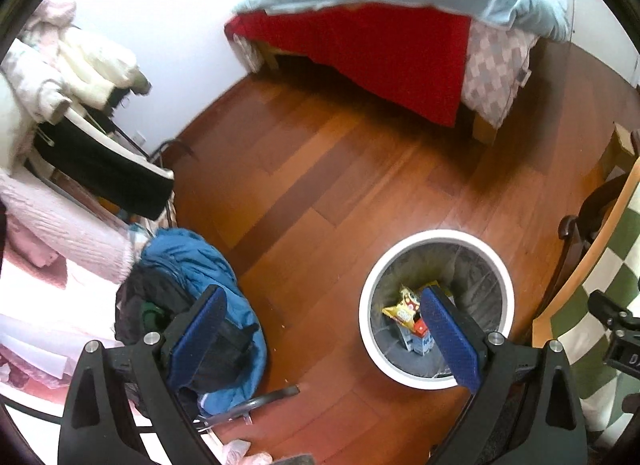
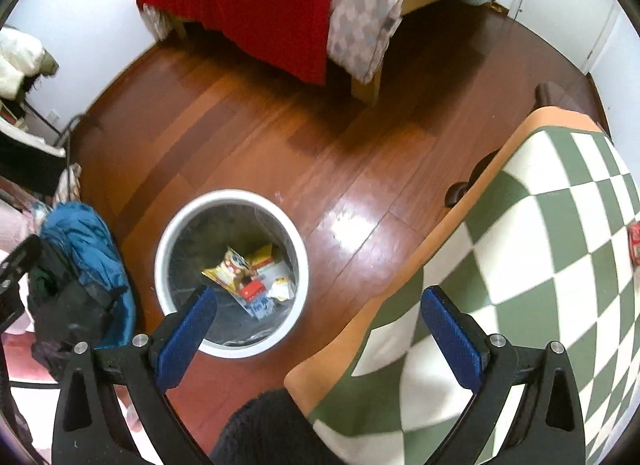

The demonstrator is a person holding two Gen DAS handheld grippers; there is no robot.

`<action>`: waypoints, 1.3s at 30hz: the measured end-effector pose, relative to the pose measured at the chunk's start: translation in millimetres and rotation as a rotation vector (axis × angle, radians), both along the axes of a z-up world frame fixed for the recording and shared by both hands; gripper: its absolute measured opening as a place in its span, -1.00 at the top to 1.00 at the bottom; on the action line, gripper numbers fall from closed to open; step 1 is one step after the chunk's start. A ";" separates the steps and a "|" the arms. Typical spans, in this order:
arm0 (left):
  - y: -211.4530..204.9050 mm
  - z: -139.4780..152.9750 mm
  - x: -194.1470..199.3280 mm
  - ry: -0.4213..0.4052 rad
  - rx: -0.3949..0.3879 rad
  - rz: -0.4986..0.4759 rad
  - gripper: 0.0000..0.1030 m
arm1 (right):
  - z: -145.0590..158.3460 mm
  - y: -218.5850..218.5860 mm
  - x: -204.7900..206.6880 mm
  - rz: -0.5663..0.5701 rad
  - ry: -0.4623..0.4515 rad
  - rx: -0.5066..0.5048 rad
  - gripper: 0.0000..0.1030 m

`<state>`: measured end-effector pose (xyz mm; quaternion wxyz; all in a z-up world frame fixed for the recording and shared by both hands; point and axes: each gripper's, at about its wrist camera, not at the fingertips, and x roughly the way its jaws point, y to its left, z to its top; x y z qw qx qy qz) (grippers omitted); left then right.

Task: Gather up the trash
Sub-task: 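Swing both open tools back from the bin toward the table, then grasp the pink-and-white toothpaste box with the right tool while the left tool grasps the red cola can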

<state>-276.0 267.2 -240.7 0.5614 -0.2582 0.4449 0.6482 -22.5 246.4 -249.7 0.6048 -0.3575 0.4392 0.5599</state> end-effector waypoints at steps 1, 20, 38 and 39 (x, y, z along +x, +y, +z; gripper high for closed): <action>-3.7 6.2 0.4 -0.008 0.009 -0.004 -0.92 | 10.0 -6.3 4.9 -0.011 0.016 0.017 -1.00; -63.7 32.9 254.3 -0.275 -0.074 -0.419 -1.00 | 135.4 -176.0 310.8 -0.470 0.122 0.166 -1.00; -134.9 -66.8 496.4 -0.071 -0.207 -0.725 -1.00 | 4.2 -156.9 543.5 -0.385 -0.042 -0.105 -1.00; -132.5 -68.7 496.4 -0.067 -0.209 -0.722 -1.00 | -2.3 -152.5 545.9 -0.375 -0.043 -0.116 -1.00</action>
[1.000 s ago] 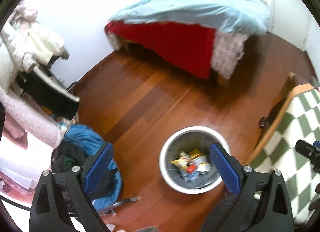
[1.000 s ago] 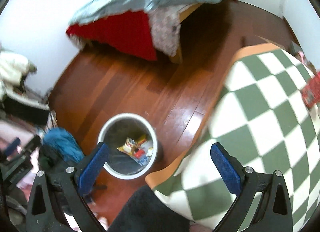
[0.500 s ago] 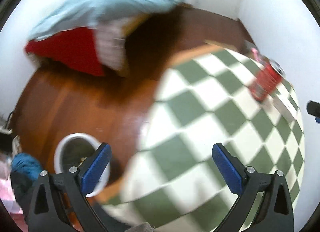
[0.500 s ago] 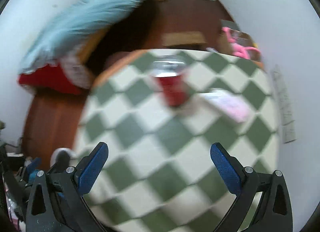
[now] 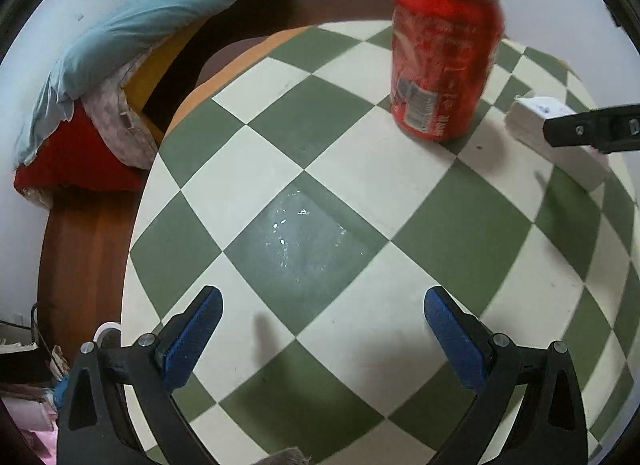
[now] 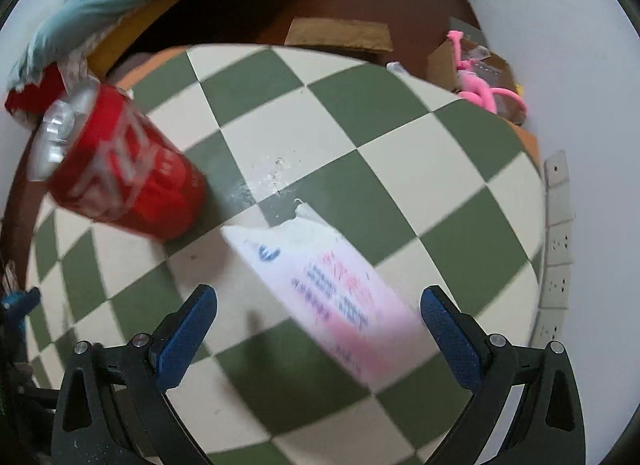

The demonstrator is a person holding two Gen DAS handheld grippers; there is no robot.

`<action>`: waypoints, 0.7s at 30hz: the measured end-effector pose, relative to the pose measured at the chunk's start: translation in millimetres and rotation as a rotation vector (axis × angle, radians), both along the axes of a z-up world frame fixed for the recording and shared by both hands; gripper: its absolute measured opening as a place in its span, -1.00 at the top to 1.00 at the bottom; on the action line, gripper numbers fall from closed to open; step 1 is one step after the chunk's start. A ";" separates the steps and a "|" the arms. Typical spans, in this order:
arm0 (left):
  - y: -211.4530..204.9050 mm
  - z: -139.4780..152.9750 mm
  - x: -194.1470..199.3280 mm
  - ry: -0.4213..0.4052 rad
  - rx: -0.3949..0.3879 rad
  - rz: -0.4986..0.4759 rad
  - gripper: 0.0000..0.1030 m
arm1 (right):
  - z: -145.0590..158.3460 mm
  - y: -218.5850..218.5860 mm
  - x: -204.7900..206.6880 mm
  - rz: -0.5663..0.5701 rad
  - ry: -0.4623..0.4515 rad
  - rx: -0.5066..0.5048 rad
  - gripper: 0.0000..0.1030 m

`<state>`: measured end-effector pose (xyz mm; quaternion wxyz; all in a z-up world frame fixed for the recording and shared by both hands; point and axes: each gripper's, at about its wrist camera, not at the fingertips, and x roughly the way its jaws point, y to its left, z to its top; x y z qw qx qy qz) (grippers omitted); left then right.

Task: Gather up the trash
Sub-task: 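Grasp the pink-and-white toothpaste box with the right tool while the left tool grasps the red cola can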

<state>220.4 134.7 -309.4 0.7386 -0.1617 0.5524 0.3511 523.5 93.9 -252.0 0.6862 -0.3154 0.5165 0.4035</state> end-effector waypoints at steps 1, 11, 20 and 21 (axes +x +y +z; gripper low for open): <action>3.2 -2.0 -1.0 0.005 -0.001 0.005 -1.00 | -6.6 4.0 2.4 0.004 0.004 -0.013 -1.00; 15.5 2.4 5.7 -0.036 0.004 0.013 -1.00 | -11.7 -17.6 13.7 -0.160 0.062 0.073 -0.22; 13.4 55.0 60.2 -0.166 0.025 -0.051 -1.00 | -9.1 -81.0 51.1 -0.493 0.123 0.128 -0.22; 15.3 56.3 66.7 -0.168 0.025 -0.051 -1.00 | -11.4 -82.5 51.2 -0.489 0.132 0.124 -0.22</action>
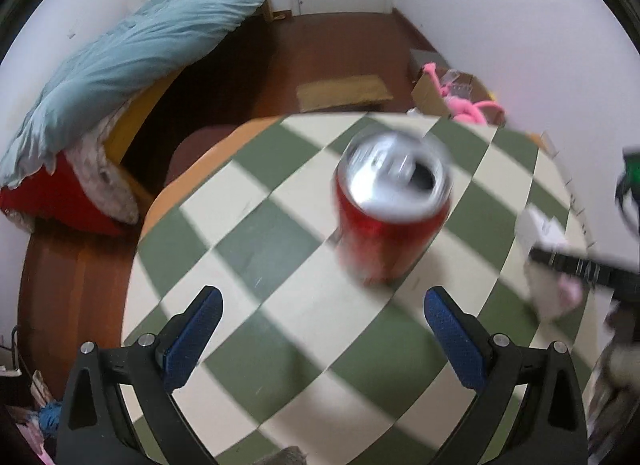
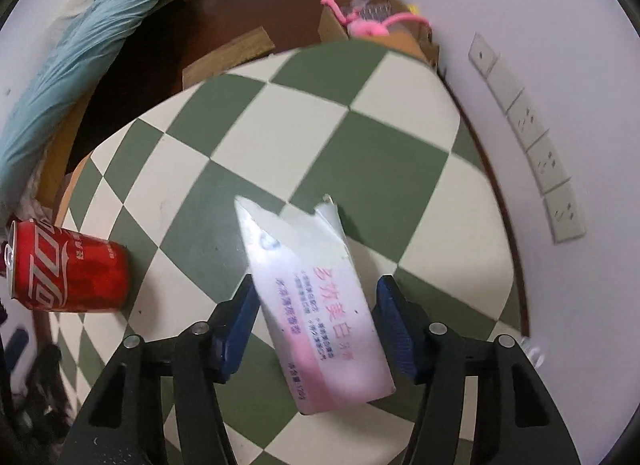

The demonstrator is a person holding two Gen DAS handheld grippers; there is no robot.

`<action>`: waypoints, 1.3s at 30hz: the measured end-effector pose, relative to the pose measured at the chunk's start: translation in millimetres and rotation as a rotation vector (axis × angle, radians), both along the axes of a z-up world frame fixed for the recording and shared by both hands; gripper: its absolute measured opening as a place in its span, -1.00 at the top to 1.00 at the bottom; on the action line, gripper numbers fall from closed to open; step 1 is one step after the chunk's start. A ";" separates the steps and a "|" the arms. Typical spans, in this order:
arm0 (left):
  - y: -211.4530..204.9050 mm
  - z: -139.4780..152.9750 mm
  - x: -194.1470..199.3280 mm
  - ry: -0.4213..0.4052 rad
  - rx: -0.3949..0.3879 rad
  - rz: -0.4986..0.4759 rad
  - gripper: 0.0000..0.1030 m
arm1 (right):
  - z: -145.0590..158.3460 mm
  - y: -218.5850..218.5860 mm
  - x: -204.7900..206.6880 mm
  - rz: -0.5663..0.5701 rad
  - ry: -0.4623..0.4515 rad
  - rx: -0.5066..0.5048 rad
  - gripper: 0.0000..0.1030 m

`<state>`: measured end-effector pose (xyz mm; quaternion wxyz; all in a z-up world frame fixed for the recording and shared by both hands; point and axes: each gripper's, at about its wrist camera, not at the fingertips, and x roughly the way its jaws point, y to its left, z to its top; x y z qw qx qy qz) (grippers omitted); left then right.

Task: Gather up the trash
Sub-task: 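Grasp the pink-and-white toothpaste box with the right tool while the left tool grasps the red cola can, then carry the toothpaste box and cola can to the trash bin and release both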

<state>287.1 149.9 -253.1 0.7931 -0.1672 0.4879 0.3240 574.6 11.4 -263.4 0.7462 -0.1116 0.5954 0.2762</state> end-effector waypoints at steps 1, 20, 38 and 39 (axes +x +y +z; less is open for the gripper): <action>2.8 -0.2 8.6 0.003 -0.001 0.002 -1.00 | -1.0 -0.3 0.0 0.007 -0.002 -0.006 -0.22; 10.3 -9.5 72.1 0.026 0.082 -0.087 -0.21 | -4.8 0.4 -15.9 0.097 -0.124 -0.078 -0.04; -0.8 66.2 -22.8 -0.089 0.158 -0.040 -0.21 | 73.5 -23.9 -88.7 0.126 -0.157 0.138 -0.01; 0.2 74.3 -33.8 -0.103 0.162 -0.033 -0.21 | 82.4 -24.3 -97.6 0.135 -0.158 0.159 -0.01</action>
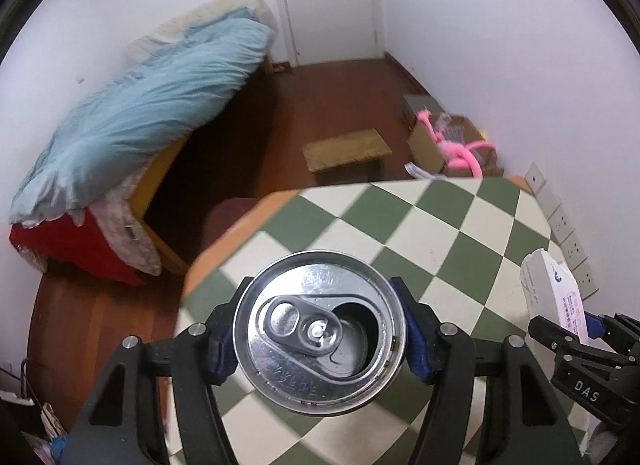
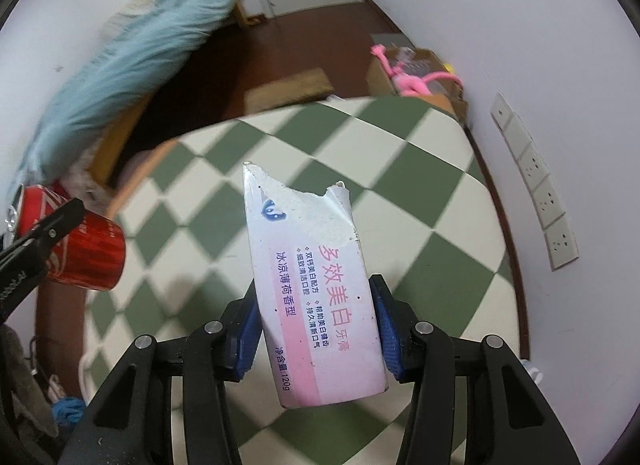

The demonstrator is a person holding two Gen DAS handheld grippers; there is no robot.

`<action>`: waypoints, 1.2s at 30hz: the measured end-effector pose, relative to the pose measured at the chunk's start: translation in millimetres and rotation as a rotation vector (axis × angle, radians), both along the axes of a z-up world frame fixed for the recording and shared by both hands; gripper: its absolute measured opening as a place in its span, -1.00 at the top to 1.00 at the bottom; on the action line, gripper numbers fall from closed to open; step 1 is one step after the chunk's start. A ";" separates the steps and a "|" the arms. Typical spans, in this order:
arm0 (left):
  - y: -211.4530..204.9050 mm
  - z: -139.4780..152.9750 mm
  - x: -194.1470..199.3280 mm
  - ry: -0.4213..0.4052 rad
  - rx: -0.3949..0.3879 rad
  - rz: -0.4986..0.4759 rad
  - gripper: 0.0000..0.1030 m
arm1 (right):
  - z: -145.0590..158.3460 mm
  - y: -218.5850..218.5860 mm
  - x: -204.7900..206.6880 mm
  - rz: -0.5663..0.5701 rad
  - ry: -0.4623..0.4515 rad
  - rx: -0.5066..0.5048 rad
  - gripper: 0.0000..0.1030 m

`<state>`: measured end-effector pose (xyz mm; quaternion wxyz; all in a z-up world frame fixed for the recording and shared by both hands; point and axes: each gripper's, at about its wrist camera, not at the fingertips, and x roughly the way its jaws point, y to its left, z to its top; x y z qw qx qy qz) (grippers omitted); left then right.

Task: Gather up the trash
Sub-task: 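Carry the toothpaste box and cola can to the trash bin and release both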

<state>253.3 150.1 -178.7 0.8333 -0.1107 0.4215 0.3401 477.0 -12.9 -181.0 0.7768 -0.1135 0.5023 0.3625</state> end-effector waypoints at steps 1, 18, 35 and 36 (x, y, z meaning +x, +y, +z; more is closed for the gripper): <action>1.3 8.0 -12.0 -0.012 0.005 0.008 -0.21 | 11.3 1.0 -11.5 0.014 -0.002 0.024 -0.01; 62.4 78.6 -296.7 -0.086 0.064 0.297 -0.21 | 83.3 118.0 -284.5 0.464 0.106 0.189 -0.01; 173.7 -136.0 -492.5 0.020 -0.438 0.672 -0.21 | -138.5 274.5 -505.8 0.692 0.315 -0.213 -0.01; 177.6 -147.4 -492.2 0.023 -0.466 0.670 -0.22 | -148.7 279.5 -507.2 0.689 0.324 -0.227 -0.01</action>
